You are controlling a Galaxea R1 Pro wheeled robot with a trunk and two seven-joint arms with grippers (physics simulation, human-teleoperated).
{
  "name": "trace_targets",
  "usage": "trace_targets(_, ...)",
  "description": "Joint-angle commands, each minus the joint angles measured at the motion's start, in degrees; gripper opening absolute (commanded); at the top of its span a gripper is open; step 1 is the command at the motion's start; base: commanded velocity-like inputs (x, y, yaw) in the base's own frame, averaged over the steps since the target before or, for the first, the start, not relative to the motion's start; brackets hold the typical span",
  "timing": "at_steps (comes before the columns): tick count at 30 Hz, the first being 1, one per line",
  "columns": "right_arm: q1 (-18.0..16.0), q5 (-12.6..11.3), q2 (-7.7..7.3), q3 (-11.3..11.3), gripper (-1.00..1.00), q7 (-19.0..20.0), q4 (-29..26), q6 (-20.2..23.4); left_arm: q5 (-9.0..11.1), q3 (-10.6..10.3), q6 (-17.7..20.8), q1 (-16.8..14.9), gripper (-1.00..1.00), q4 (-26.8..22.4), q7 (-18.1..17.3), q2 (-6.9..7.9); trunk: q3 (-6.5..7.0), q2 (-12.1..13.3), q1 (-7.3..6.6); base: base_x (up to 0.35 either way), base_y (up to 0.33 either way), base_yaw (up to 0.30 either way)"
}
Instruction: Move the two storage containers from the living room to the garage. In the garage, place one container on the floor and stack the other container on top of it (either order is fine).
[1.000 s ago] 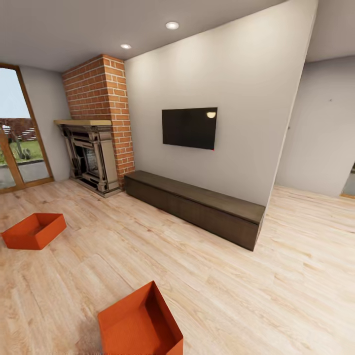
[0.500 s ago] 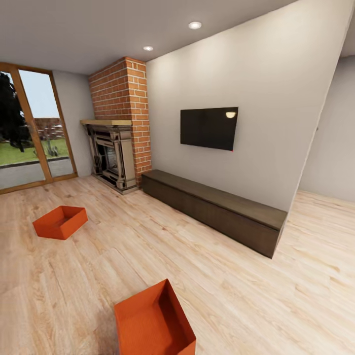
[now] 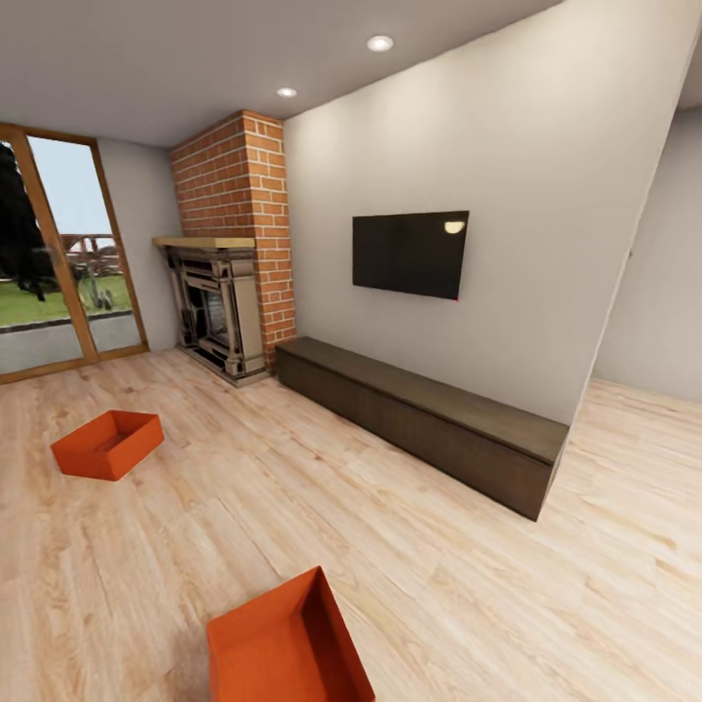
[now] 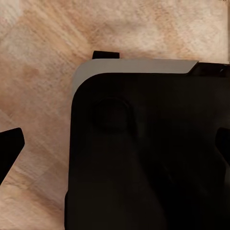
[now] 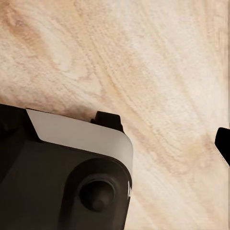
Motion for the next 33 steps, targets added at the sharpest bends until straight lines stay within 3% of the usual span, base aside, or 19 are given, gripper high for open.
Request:
trace_targets(1, -0.02, -0.56, 0.0, 0.48, 1.0, -0.23, -0.05, -0.09, 0.33, 0.1, -0.18, -0.04, 1.0, 0.05, -0.01, 0.0, -0.06, -0.03, 0.0, 0.035, -0.022, 0.0)
trace_targets(7, -0.03, -0.88, -0.07, 0.47, 1.0, -0.23, -0.05, -0.09, 0.33, 0.1, -0.15, -0.04, 1.0, 0.05, -0.02, 0.0, -0.06, -0.03, 0.0, 0.006, -0.004, 0.116)
trace_targets(33, -0.01, -0.57, 0.0, 0.48, 1.0, -0.24, -0.05, -0.09, 0.33, 0.14, -0.15, -0.04, 1.0, 0.05, 0.05, 0.0, -0.06, -0.03, 0.0, 0.0, 0.0, 0.264)
